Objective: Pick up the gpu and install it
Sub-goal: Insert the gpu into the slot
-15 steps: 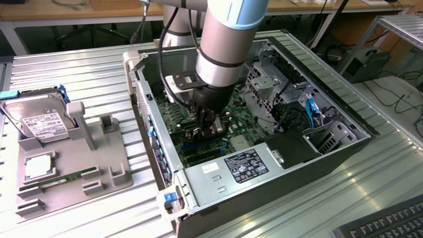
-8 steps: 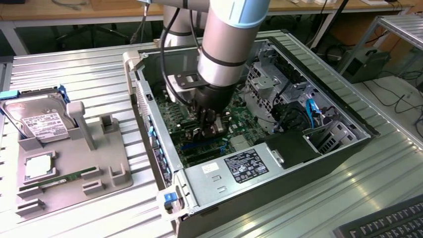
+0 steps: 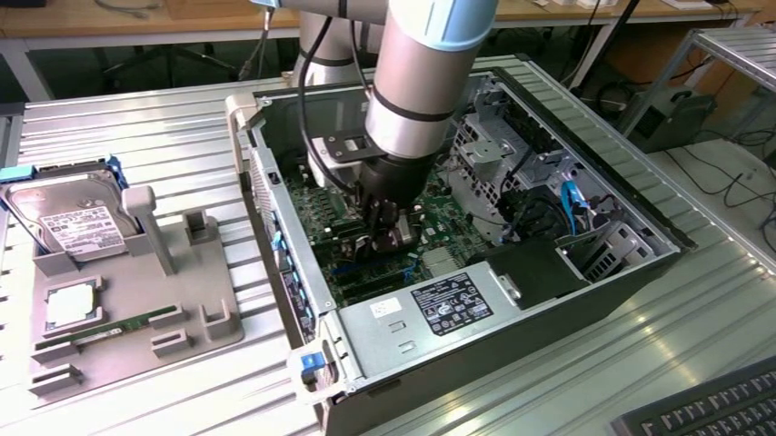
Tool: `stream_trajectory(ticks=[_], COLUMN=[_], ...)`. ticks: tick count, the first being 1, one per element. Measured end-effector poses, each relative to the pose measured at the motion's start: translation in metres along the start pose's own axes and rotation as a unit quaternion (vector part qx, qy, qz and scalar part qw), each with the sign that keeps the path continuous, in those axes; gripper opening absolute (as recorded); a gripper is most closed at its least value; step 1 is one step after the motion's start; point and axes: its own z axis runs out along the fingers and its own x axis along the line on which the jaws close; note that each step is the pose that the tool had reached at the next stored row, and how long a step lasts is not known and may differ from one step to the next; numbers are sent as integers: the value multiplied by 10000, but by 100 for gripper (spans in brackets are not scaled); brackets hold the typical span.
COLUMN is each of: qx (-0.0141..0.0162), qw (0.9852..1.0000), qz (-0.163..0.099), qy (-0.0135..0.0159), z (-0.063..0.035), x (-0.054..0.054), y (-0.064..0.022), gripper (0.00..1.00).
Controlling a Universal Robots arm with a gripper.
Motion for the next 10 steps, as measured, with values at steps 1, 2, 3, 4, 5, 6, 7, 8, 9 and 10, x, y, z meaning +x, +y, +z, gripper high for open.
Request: stream_trajectory(ticks=[1,2,3,4,5,6,7,8,9,10], qx=[-1,-1,-1,-1,-1,-1,0,0,-1,-1], qw=[10000,10000,10000,10000,10000,10000,10000,10000,10000,10000], qz=[0,-1,-1,0,0,0,0,-1,-1,-1], qy=[2,2,1,1,1,1,0,-2,-3,-4], z=[-1,-1,-1,-2,-3,-5,-8,-12,-19,-29], x=[-1,-8,-12,-18,-24,-31,-40,-47,-53,-55], y=[0,-1,0,0,1,1,1,2,2,2], gripper=[26,26,26,26,26,26,26,26,26,26])
